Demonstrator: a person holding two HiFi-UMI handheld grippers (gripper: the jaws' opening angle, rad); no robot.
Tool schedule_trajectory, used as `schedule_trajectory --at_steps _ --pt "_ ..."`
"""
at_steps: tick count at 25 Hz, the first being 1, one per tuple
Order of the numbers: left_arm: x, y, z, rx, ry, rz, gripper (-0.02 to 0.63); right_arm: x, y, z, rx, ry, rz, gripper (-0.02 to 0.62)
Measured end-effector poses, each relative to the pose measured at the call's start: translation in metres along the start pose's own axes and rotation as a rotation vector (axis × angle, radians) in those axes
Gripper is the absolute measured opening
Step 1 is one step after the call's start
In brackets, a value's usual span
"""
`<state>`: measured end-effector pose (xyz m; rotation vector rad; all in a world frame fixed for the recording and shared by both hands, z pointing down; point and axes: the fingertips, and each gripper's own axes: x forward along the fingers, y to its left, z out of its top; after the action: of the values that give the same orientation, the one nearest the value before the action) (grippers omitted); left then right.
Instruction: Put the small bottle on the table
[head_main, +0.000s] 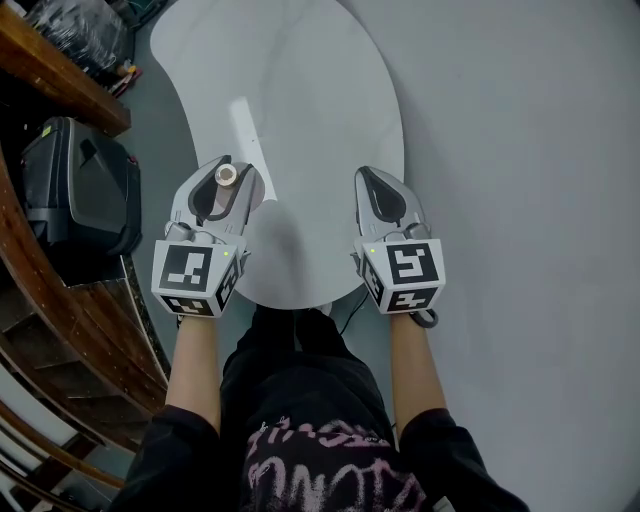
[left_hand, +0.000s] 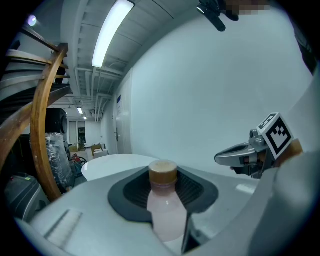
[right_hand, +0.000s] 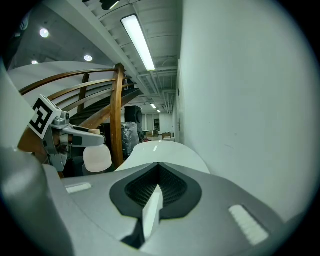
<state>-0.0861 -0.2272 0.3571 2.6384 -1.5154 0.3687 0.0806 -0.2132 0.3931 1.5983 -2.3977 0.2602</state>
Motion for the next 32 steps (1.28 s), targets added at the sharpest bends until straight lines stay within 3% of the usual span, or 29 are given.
schedule_trajectory --at_steps 32 --pt "0.035 -0.004 -0.069 -0.015 0.085 -0.041 0.134 0.03 0.006 -0.062 0.024 0.088 0.032 0.011"
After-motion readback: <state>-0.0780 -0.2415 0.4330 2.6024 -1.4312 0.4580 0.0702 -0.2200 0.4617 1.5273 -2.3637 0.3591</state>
